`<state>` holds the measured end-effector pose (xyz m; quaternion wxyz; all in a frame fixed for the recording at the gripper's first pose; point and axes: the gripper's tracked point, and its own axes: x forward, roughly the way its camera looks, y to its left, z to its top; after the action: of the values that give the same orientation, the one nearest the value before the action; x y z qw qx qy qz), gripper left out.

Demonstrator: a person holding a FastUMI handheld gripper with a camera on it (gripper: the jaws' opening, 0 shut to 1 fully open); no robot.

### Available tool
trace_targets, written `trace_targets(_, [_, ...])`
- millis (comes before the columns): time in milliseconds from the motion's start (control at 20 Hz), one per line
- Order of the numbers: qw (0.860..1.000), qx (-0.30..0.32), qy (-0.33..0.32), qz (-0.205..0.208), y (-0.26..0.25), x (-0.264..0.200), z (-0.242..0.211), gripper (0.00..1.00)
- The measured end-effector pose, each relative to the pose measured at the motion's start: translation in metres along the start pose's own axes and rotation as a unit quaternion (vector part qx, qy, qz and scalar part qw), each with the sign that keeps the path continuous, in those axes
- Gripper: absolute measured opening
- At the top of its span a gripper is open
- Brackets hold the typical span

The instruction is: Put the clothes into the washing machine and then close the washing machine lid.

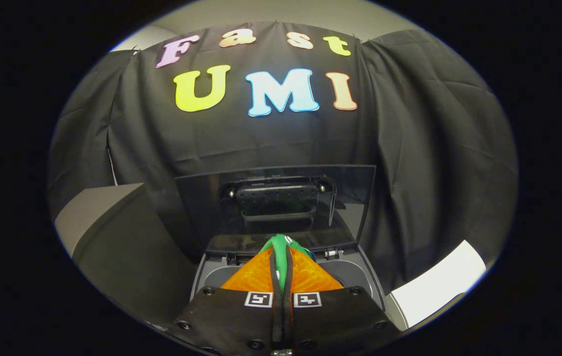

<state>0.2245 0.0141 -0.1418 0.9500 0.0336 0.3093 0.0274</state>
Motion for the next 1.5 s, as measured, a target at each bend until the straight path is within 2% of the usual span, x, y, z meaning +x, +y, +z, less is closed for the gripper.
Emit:
trace_targets(550, [0.996,-0.001,0.088,0.002,-0.006,0.033,-0.090,0.01])
trace_targets(1050, [0.991,-0.002,0.133,0.011,-0.004,0.047,-0.131,0.03])
trace_targets(1150, [0.990,-0.002,0.143,0.018,0.000,0.048,-0.138,0.06])
trace_targets(1200, [0.989,-0.006,0.148,0.020,0.001,0.048,-0.142,0.10])
trace_targets(1300, [0.989,-0.010,0.147,0.019,0.000,0.046,-0.141,0.11])
trace_targets(1350, [0.990,-0.004,0.141,0.023,0.002,0.050,-0.139,0.20])
trace_targets(1450, [0.991,0.004,0.131,0.025,0.005,0.049,-0.131,0.24])
trace_targets(1500, [0.992,0.003,0.127,0.028,0.007,0.048,-0.127,0.38])
